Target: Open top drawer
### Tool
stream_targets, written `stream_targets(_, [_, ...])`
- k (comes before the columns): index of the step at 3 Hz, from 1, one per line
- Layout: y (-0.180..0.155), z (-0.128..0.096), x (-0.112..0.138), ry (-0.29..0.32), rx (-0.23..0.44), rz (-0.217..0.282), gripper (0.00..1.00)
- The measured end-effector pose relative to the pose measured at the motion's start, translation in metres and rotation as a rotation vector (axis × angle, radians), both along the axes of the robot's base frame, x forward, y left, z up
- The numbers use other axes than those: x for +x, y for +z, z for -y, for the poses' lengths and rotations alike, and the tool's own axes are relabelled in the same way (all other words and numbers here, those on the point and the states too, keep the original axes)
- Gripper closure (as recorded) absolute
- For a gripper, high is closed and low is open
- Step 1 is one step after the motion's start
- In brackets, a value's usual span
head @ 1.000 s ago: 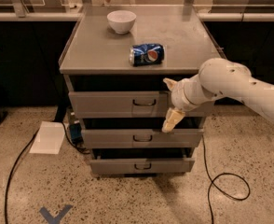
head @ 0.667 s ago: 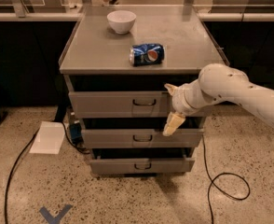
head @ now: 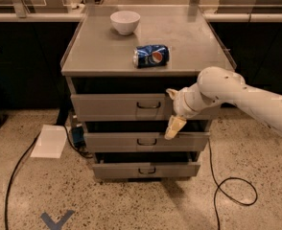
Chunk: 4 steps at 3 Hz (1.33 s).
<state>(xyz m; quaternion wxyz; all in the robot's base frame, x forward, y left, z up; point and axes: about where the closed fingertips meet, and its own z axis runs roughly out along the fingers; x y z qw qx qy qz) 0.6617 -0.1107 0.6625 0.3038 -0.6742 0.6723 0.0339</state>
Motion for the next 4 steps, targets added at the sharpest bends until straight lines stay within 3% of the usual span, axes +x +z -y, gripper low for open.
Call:
stream_targets(1, [0.019, -0.001, 0.023, -0.012, -0.012, 0.045, 0.0])
stream_targets(2, [0.032, -0.002, 0.038, -0.017, -0.039, 0.029, 0.0])
stream_targets(3, [0.016, 0.0, 0.027, -0.001, -0.06, -0.09, 0.0])
stream_targets(4, [-0.002, 0.005, -0.002, 0.03, -0.07, -0.232, 0.0])
